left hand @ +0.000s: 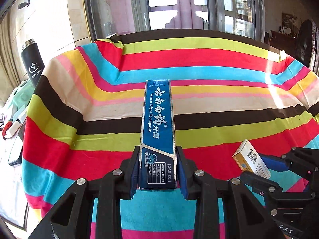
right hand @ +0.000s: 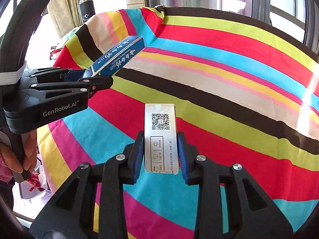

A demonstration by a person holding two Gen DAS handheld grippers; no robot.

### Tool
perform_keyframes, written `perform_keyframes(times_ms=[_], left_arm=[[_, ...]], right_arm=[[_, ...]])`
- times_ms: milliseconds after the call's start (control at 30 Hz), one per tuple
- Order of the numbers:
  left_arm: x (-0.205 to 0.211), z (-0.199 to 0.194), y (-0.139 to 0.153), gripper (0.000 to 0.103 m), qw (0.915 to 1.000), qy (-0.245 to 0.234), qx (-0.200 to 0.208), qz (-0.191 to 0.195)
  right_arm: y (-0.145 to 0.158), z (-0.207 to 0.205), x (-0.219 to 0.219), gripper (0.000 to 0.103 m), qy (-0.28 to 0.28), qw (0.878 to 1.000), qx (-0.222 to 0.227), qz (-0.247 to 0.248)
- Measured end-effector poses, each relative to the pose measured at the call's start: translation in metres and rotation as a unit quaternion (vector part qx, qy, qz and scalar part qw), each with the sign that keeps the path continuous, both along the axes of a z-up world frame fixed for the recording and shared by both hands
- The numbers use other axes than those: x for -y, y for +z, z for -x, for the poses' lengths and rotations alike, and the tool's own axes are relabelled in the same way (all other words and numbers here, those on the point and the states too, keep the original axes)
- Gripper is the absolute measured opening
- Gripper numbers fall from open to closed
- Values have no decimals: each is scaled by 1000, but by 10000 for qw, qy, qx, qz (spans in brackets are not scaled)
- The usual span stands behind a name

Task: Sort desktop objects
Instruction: 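Carry the toothpaste box and QR-code box with both tools toward the purple-rimmed box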

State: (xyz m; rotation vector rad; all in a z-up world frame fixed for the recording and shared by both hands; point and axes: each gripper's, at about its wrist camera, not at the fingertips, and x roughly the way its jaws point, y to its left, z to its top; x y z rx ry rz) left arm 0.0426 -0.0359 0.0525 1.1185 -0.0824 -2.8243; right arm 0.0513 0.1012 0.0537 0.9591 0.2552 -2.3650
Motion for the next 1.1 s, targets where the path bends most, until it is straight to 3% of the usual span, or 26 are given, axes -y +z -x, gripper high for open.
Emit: perform_keyframes(times_ms=[300, 467, 633, 833, 1100], left_arm=[[39, -79, -6, 34, 9980, 384, -141, -471], [80, -133, -8, 34, 9934, 927, -266, -626], [127, -188, -15, 34, 9818, 1696, -385, -761], [174, -246, -31, 34, 9629, 2481, -374, -995], [207, -297, -45, 34, 9438, 3026, -257, -1304]], right_arm=[[11, -63, 40, 35, 715, 9971, -249, -24], [13, -96, 75, 35, 1289, 9906, -414, -210], [7, -119, 119, 35, 1896, 9805, -375, -351], [1, -150, 176, 35, 2709, 9595, -474, -608], [-18, -197, 242, 35, 3616, 9276, -418, -844]])
